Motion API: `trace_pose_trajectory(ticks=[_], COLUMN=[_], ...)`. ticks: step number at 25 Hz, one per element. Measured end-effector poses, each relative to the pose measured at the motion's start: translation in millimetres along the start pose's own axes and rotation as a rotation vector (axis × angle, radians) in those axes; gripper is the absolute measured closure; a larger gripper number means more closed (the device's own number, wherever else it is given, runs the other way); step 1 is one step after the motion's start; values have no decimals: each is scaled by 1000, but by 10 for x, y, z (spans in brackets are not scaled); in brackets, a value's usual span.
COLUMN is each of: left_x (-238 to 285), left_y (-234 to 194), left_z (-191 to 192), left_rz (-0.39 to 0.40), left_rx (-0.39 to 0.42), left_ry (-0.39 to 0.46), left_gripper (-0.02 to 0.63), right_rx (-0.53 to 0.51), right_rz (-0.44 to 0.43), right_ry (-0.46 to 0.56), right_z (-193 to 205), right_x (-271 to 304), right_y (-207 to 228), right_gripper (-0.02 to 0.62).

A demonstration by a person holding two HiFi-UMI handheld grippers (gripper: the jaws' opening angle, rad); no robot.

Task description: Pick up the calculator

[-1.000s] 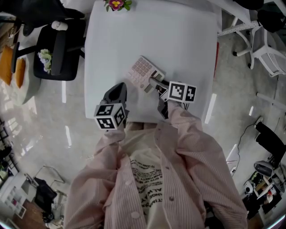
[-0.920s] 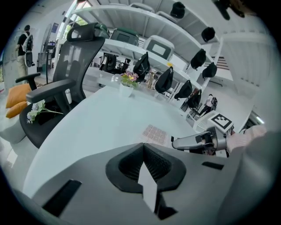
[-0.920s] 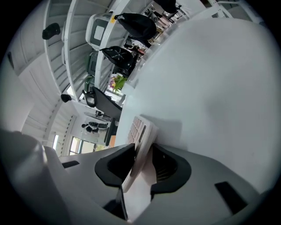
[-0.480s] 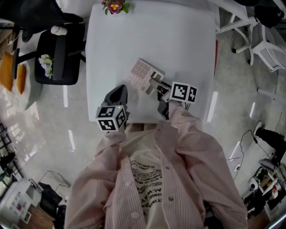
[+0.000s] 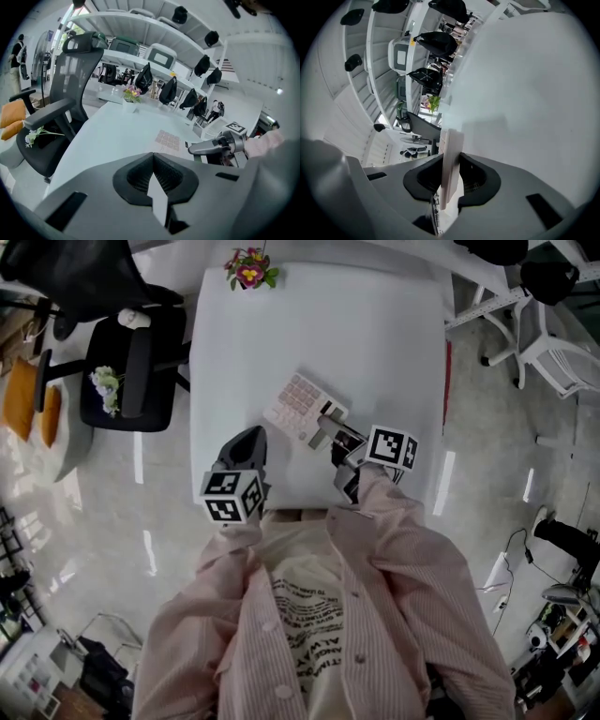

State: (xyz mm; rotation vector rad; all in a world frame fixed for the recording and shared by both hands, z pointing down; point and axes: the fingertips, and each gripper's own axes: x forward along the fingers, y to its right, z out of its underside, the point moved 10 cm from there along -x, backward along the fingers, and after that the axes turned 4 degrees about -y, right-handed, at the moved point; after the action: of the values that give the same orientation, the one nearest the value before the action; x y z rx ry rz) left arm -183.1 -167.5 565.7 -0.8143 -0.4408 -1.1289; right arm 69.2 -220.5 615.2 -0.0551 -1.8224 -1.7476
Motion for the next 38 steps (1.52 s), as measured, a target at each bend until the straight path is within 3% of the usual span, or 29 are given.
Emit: trace_pose_trajectory(ticks=[6, 12, 38], left_x=[-185, -290, -947], left_y=[13, 67, 436], left_z=[-180, -444, -1162], left_rz=[12, 31, 70], left_rx=[32, 79, 274], left_ry=[67, 150, 423], left_gripper=[606, 605, 606], right_rx=[6, 88, 33], right_rz=[-44, -100, -265], right_ry=[45, 130, 291], right_z=[-33, -101, -167], right_x=[-153, -314, -1122], right_y=[-270, -487, -1323], right_gripper=[512, 512, 512])
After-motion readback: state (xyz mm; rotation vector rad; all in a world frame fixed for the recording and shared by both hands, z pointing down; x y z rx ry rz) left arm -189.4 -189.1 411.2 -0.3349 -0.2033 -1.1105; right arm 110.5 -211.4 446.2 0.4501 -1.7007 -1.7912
